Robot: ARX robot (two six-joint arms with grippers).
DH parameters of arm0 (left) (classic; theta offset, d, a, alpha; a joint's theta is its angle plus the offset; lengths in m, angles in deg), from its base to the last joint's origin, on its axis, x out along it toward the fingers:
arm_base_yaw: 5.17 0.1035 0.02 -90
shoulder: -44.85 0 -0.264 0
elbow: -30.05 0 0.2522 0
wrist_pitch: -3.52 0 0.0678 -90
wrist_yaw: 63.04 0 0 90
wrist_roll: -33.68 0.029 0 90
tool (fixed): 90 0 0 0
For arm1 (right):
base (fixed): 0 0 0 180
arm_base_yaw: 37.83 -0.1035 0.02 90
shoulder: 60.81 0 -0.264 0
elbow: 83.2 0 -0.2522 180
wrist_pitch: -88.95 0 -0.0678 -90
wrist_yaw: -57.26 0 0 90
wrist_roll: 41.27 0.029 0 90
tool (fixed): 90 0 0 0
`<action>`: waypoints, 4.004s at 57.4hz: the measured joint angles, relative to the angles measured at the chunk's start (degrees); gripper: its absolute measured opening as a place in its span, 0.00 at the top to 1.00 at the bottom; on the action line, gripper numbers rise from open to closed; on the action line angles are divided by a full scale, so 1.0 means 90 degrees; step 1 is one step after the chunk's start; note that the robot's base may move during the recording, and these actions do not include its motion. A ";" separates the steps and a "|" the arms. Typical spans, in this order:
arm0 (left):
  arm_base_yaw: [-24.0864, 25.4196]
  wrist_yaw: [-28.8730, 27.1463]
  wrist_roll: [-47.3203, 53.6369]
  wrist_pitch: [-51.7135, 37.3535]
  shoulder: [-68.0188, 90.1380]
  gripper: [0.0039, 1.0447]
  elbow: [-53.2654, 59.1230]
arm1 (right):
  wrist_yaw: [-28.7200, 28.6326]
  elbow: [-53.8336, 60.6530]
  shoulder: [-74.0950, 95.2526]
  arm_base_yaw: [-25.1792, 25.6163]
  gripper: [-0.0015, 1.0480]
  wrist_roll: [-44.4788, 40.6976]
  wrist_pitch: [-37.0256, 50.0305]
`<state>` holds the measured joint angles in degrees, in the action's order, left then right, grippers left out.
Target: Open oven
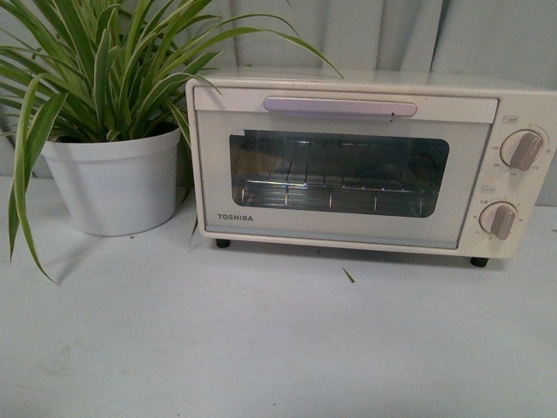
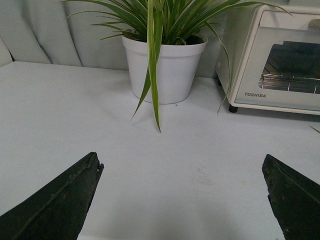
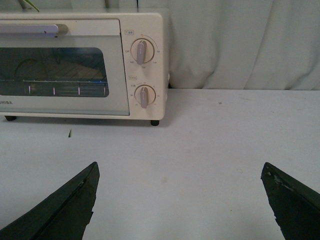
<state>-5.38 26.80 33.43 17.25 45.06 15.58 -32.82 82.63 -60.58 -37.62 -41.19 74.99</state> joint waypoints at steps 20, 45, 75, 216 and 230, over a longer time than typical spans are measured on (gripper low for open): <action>0.0000 0.0000 0.0000 0.0000 0.0000 0.06 0.0000 | 0.0000 0.0000 0.0000 0.0000 0.09 0.0000 0.0000; -0.0170 -0.0554 -0.0362 0.0517 0.0231 0.06 -0.0153 | 0.0000 0.0000 0.0000 0.0000 0.09 0.0000 0.0000; -0.2521 -0.0595 -0.4898 -0.2424 0.6322 0.06 -0.1768 | 0.0000 0.0000 -0.0002 0.0000 0.09 0.0000 0.0000; -0.2905 -0.0136 -0.7329 -0.3750 1.0848 0.06 -0.4231 | 0.1406 -0.7325 0.9479 -0.2382 0.09 0.2851 -0.0299; -0.2851 -0.0134 -0.7325 -0.3725 1.0800 0.06 -0.4204 | 0.1564 -0.7623 0.9806 -0.2419 0.09 0.3126 -0.0522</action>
<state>-31.04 25.59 -32.49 -16.28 142.26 -22.26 -18.74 14.02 27.68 -59.39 -13.06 70.29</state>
